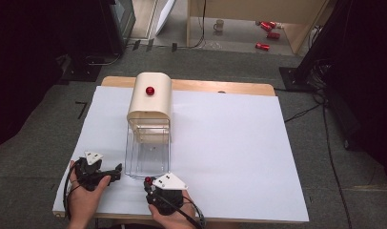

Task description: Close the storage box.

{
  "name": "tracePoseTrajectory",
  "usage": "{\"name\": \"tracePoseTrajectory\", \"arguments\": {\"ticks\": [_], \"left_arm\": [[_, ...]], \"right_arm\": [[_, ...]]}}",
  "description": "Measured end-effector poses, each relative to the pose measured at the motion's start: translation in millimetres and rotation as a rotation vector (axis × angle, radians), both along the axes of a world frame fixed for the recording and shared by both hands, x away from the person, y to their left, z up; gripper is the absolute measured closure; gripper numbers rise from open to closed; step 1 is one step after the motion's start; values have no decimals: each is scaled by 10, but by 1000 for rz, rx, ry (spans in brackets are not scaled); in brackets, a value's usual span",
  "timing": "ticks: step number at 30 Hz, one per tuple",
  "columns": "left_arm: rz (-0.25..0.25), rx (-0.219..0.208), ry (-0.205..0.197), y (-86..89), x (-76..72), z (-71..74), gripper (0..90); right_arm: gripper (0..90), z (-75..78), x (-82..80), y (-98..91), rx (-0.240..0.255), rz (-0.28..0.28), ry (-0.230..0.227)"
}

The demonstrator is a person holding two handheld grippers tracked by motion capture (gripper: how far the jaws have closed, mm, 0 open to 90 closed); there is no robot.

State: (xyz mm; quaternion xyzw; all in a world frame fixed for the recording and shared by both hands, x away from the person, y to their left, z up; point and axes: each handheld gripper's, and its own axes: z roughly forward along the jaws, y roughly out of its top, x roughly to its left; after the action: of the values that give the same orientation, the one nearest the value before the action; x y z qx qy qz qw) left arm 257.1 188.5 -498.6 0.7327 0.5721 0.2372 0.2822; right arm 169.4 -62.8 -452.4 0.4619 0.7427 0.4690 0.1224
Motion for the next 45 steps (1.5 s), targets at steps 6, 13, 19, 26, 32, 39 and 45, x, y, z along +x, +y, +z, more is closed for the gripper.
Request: {"name": "tracePoseTrajectory", "arguments": {"ticks": [6, 13, 19, 26, 32, 39, 45], "left_arm": [[0, 0, 0, 0, 0, 0, 0], [1, -1, -1, -1, 0, -1, 0], [0, 0, 0, 0, 0, 0, 0], [-1, 1, 0, 1, 1, 0, 0], [0, 0, 0, 0, 1, 0, 0], [0, 0, 0, 0, 1, 0, 0], [4, -4, -2, -2, 2, -2, 0]], "right_arm": [[754, 10, -6, 14, -1, -4, -1], [757, 58, -6, 13, 4, -2, -6], [759, 177, 23, 2, 8, 0, -27], [760, 309, 76, -21, 10, -10, -49], [763, 404, 141, -11, 5, -7, -73], [765, 489, 251, -10, 7, -18, -90], [765, 506, 355, 13, 8, -21, -83]]}}
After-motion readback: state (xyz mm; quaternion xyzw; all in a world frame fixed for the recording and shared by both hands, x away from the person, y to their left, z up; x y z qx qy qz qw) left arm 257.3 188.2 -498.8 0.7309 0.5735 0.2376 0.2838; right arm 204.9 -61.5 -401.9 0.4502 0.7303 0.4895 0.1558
